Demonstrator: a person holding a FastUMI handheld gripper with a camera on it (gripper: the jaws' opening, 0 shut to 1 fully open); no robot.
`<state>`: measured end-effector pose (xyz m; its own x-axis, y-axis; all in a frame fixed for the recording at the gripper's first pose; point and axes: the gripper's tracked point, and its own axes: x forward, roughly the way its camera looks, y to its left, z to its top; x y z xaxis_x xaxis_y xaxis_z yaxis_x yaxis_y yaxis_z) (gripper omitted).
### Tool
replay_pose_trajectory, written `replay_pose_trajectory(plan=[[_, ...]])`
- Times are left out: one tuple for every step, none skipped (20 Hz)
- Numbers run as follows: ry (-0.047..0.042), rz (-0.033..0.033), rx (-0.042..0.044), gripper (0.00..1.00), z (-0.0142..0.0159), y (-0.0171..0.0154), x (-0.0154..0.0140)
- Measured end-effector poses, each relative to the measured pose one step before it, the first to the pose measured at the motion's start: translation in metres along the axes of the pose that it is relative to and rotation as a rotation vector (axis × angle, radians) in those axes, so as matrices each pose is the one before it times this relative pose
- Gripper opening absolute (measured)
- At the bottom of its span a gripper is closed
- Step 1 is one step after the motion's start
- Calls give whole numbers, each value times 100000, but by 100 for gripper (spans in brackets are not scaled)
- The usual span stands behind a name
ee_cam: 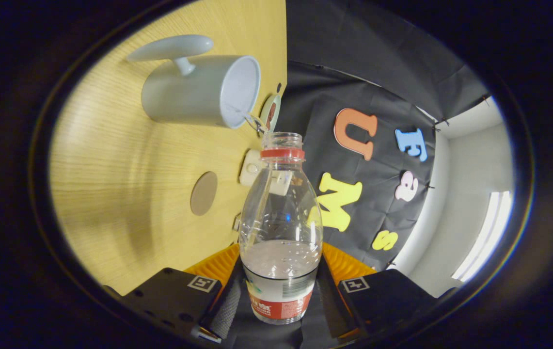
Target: Take the bottle from table, then pour the juice into the cup, finally place the bottle on the coaster
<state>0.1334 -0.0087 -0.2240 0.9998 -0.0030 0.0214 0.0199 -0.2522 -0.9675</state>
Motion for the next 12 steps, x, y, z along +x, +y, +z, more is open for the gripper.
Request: replay_pose_trajectory(plan=[[-153,-178,-204,78,14,-28,180],[205,45,-540,78,-24,-27,-22],[282,45,-835,78,47,55,-76],[131,-206,-1065,78,69,-103,-146],[-187,-290,-1148,78,-15,-148,-40],[-396,40,-1621,78,4,-160,-21],[-588,-537,-2018,78,56,-313,193],[562,-537,-1705,78,-119,-389,1],[215,9,-923,78,-241,-292,-97],[-203,-380,-478,78,59,-386,-3],[-117,-230,-669,78,53,-349,-112],[66,-112,-894,78,17,-309,-166]])
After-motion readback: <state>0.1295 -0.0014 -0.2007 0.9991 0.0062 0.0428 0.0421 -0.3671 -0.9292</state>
